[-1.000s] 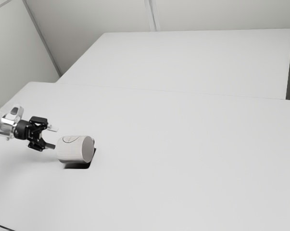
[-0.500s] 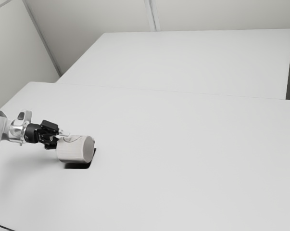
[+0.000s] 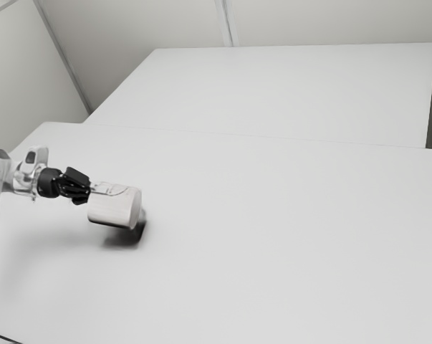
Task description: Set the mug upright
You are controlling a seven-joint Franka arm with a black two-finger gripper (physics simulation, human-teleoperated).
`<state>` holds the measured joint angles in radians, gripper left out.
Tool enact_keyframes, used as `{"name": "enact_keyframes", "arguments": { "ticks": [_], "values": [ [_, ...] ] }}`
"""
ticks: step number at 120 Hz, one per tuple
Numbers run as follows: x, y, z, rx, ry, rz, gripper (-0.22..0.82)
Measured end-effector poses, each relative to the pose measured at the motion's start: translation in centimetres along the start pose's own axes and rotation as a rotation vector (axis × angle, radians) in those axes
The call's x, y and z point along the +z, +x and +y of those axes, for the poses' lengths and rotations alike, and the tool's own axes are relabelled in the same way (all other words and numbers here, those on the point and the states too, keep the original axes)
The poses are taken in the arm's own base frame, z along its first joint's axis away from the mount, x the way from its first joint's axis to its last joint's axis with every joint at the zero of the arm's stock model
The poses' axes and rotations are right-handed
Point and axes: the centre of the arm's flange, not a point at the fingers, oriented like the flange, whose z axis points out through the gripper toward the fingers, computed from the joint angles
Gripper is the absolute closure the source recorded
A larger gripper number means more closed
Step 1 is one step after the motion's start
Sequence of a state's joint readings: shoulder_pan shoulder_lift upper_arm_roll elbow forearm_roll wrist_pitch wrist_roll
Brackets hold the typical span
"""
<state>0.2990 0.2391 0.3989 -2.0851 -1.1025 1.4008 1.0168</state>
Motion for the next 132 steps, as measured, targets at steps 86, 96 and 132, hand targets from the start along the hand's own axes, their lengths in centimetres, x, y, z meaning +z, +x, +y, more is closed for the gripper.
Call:
{"name": "enact_keyframes", "arguments": {
  "ticks": [86,96,132],
  "values": [
    [14.5,6.1,12.5,0.338,1.06,-0.478,0.78],
    [16.1,5.5,11.2,0.341,1.106,-0.442,0.78],
    [15.8,4.7,6.8,0.237,1.174,-0.289,0.68]
  ]
}}
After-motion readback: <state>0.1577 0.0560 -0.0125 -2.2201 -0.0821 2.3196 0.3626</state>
